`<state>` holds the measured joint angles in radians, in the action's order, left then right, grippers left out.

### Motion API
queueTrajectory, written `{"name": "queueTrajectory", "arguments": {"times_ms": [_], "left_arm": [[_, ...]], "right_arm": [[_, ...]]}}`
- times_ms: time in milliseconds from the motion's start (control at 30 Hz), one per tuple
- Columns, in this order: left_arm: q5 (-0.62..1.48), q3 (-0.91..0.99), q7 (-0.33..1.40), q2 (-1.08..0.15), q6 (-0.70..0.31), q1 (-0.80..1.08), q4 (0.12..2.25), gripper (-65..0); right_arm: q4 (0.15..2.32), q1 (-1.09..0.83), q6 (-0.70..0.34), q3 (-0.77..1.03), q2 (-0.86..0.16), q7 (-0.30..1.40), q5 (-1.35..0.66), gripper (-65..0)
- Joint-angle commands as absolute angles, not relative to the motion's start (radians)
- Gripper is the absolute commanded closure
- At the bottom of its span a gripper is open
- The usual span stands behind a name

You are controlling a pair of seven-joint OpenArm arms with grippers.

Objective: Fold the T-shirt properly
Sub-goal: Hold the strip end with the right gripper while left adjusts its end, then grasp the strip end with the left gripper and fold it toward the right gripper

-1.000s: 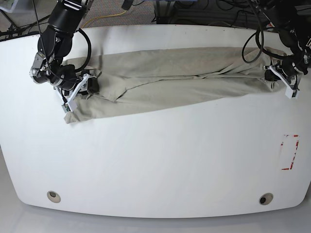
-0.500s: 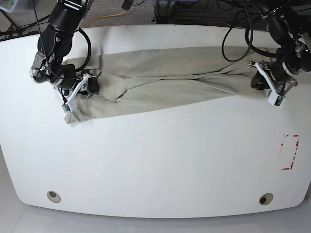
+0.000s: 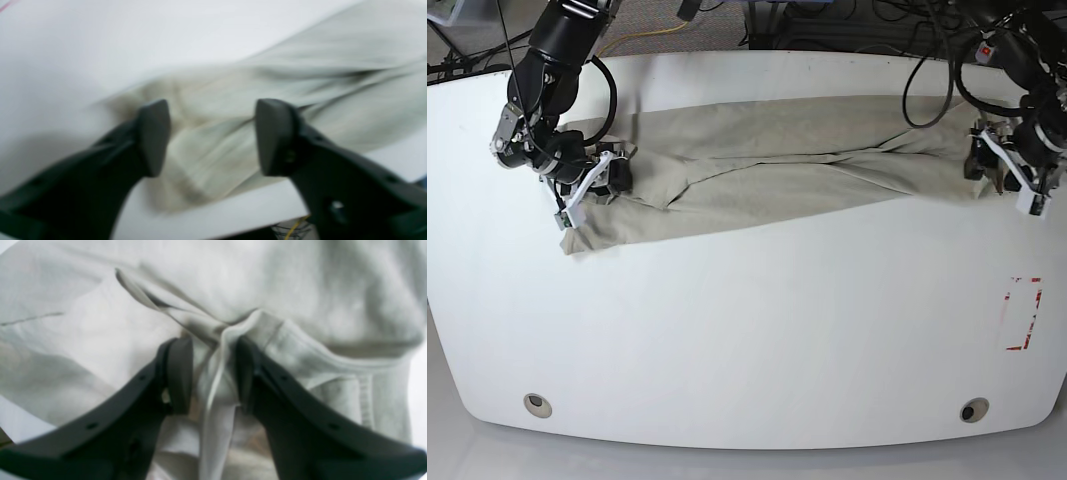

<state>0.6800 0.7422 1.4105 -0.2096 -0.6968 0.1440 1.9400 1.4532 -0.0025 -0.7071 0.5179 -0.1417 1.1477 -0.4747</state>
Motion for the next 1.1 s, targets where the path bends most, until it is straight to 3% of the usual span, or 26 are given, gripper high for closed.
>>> {"name": "queueTrajectory", "arguments": {"times_ms": [0,467,1067], "left_arm": [[0.676,0.768,1.396,-0.252,-0.698,0.140,1.951,-45.3],[0.659,0.839,1.346,-0.355,-0.698,0.151,1.583,-47.1],[0.656,0.751,1.216,-0.364,-0.698,0.151,1.399,-47.2]], "right_arm": [[1.454,-0.013,-0.698,0.513,-0.137,1.207,-0.430,-20.9],[1.454,-0.013,-0.698,0.513,-0.136,1.207,-0.433,-20.9],[1.455,-0.027,-0.698,0.513,-0.136,1.207,-0.435,-20.9]]}}
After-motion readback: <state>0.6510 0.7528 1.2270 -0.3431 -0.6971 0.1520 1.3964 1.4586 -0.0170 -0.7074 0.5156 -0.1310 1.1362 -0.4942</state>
